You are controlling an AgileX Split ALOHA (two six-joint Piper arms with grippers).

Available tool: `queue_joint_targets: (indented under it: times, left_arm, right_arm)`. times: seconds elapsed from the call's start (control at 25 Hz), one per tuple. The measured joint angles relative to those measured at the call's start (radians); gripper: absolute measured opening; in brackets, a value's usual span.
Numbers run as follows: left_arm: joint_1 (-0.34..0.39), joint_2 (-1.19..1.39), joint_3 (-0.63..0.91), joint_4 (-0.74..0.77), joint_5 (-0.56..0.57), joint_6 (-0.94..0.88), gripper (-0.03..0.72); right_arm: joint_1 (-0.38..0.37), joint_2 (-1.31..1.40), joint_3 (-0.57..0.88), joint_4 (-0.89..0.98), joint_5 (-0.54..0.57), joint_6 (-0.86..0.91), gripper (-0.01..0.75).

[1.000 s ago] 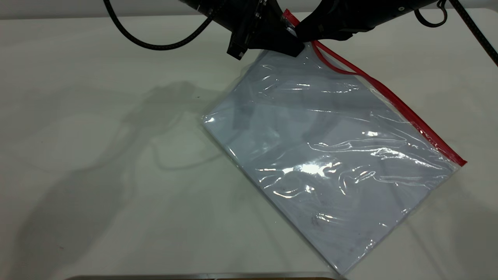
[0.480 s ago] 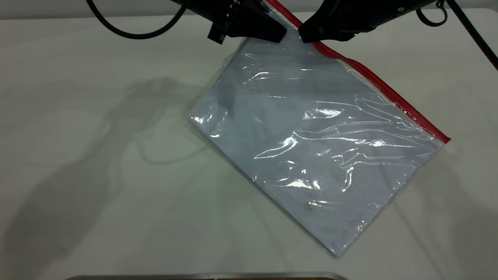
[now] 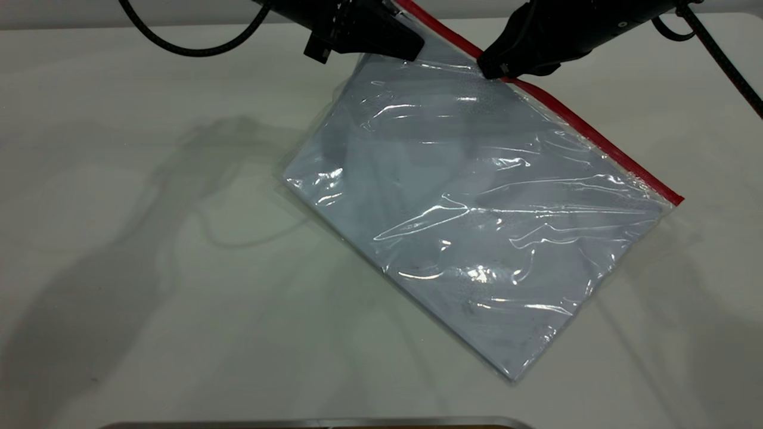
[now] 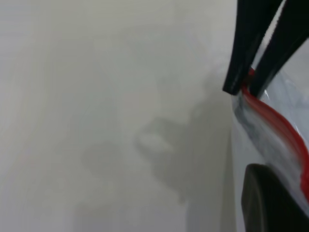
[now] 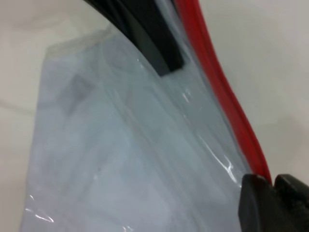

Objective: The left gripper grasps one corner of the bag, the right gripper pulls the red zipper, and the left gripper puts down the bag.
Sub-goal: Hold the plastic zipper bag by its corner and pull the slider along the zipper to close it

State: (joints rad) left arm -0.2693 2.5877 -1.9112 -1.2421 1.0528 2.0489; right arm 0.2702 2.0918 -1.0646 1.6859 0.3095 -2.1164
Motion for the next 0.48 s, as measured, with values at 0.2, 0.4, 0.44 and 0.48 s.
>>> queue_joint_targets:
  times: [0.2, 0.4, 0.44, 0.48]
  left_arm:
    - [0.0, 0.0, -0.014, 0.034, -0.013, -0.002, 0.054]
    - [0.002, 0.0, -0.055, 0.075, -0.02, -0.002, 0.054]
    - [0.004, 0.0, -0.064, 0.079, -0.02, -0.002, 0.054]
    - [0.005, 0.0, -0.073, 0.084, -0.02, -0.002, 0.054]
  right_arm:
    - [0.001, 0.0, 0.003, -0.003, -0.037, 0.0, 0.036]
    - [0.001, 0.0, 0.023, -0.003, -0.132, 0.0, 0.036]
    - [0.001, 0.0, 0.025, -0.003, -0.152, 0.0, 0.036]
    - [0.001, 0.0, 0.028, -0.003, -0.168, 0.0, 0.036]
